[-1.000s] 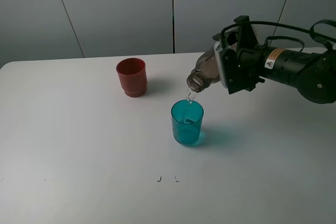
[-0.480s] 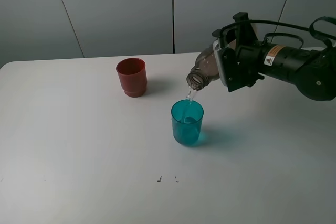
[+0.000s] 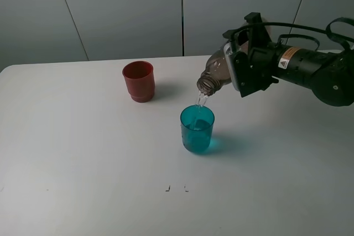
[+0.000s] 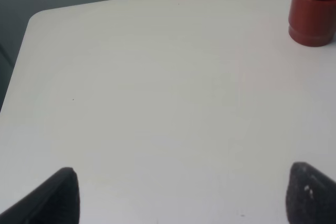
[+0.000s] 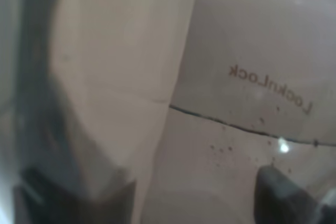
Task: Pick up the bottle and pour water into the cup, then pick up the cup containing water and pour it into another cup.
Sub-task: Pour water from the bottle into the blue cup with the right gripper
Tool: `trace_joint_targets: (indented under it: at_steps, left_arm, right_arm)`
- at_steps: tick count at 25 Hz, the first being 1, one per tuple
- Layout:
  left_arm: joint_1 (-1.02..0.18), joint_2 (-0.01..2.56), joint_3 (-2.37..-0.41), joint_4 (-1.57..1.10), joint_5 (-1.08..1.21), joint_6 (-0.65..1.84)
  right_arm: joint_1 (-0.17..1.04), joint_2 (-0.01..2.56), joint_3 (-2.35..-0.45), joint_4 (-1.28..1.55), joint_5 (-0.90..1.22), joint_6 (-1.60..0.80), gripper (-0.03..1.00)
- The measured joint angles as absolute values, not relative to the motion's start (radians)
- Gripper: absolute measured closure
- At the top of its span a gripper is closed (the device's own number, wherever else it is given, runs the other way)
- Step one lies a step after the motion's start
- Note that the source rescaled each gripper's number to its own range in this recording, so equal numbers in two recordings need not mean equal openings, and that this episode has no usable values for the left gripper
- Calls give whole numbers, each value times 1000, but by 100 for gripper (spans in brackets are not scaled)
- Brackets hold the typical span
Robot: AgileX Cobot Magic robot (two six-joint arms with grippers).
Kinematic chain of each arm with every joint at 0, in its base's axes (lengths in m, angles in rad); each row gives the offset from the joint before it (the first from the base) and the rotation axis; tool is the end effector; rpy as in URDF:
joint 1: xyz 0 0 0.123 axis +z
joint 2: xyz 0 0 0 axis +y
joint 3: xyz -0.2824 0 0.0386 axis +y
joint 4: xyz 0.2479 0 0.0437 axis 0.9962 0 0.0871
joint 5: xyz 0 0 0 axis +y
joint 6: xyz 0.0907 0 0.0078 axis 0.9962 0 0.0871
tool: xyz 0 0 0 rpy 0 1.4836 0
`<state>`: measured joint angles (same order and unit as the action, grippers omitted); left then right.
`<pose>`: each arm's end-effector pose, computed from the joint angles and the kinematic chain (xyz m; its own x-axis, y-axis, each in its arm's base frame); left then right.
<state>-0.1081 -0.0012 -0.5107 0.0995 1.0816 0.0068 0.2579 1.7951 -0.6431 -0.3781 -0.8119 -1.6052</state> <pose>-0.0065 0.0087 0.2788 -0.4572 0.1034 -0.8833 0.0548 0.9946 0.0880 0.3082 0.1065 0.1559 0.5536 -0.8055 0.2113 -0.1171 -0.3265 -0.9379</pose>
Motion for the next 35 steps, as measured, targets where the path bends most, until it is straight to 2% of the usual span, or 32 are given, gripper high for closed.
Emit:
trace_joint_targets:
  at_steps: [35]
  left_arm:
    - [-108,-1,-511,99,1082,7]
  right_arm:
    - [258,1795,-643,-382,-868,-1667,93]
